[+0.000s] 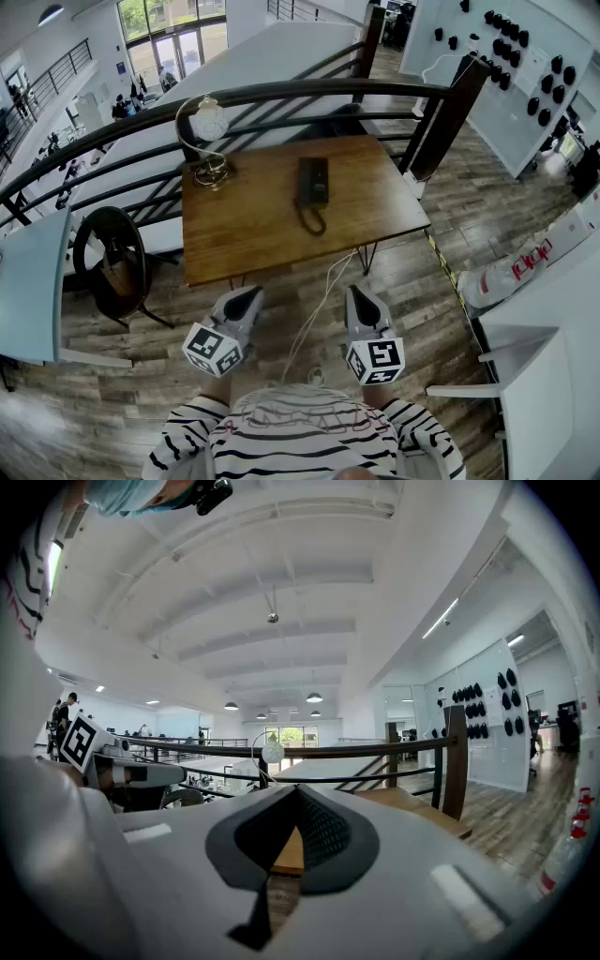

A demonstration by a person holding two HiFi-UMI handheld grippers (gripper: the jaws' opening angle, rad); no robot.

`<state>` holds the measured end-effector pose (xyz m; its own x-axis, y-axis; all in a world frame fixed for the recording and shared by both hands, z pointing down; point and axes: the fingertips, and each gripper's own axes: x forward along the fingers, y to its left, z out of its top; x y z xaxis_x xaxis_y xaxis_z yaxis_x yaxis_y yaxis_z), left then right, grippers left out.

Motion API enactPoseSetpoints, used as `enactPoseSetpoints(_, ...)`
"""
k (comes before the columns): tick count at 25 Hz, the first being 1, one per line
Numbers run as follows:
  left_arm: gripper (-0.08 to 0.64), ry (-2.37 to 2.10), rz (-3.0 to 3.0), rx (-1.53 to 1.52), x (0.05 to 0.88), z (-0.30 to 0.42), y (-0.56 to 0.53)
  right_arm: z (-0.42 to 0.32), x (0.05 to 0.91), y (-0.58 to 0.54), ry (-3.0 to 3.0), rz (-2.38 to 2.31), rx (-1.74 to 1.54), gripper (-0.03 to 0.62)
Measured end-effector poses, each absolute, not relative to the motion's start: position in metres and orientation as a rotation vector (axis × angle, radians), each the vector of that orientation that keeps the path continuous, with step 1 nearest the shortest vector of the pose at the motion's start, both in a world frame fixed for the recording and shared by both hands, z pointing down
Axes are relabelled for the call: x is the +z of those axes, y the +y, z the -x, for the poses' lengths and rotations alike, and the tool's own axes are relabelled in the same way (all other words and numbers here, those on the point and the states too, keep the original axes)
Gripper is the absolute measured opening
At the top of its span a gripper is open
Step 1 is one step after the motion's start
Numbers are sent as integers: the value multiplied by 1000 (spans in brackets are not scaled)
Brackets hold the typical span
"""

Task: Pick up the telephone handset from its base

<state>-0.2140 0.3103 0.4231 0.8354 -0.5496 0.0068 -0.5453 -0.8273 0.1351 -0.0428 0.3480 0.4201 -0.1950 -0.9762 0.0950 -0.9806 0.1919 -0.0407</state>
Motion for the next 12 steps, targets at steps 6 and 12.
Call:
enactPoseSetpoints(6, 5, -888, -2870, -98, 423, 187, 308, 22, 427, 341, -2478, -1910, 217, 2)
enactPoseSetpoints(12, 166, -929, -2856, -83, 429, 151, 301, -6, 429, 326, -2513, -1871, 187, 91)
